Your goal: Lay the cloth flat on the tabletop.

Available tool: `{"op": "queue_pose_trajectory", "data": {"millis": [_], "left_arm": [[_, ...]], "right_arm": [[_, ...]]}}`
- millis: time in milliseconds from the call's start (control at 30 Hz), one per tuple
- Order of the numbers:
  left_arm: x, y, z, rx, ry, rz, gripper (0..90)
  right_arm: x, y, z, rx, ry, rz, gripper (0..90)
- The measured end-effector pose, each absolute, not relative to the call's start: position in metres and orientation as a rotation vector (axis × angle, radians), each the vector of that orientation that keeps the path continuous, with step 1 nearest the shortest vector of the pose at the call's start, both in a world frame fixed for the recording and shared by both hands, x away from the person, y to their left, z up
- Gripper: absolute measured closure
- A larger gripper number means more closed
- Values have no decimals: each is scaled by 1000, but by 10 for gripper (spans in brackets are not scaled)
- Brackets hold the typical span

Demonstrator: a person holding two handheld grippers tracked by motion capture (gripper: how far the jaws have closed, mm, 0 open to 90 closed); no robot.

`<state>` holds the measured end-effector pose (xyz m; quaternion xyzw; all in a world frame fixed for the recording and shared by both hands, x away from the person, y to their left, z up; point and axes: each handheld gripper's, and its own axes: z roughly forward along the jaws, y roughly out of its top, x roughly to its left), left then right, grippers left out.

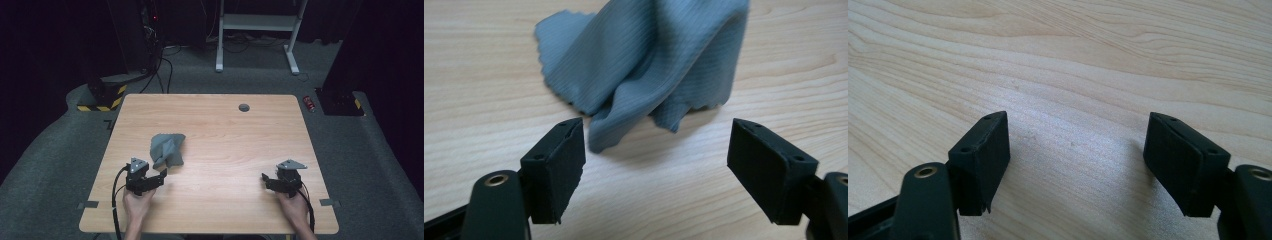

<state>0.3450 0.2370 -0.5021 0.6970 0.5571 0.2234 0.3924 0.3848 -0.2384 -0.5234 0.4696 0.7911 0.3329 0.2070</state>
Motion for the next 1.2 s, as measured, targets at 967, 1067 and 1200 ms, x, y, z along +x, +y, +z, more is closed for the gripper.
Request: {"op": "queue_pose_trajectory", "data": {"millis": [967, 1067, 1200], "left_arm": [[400, 210, -511, 1832, 1509, 578, 409], [403, 211, -515, 1868, 1505, 559, 528], [403, 210, -518, 1906, 1481, 569, 709]], "right_arm": [[384, -238, -523, 1301, 2210, 931, 263], [384, -238, -523, 1301, 2210, 931, 263], [384, -238, -523, 1300, 2210, 931, 263]]}}
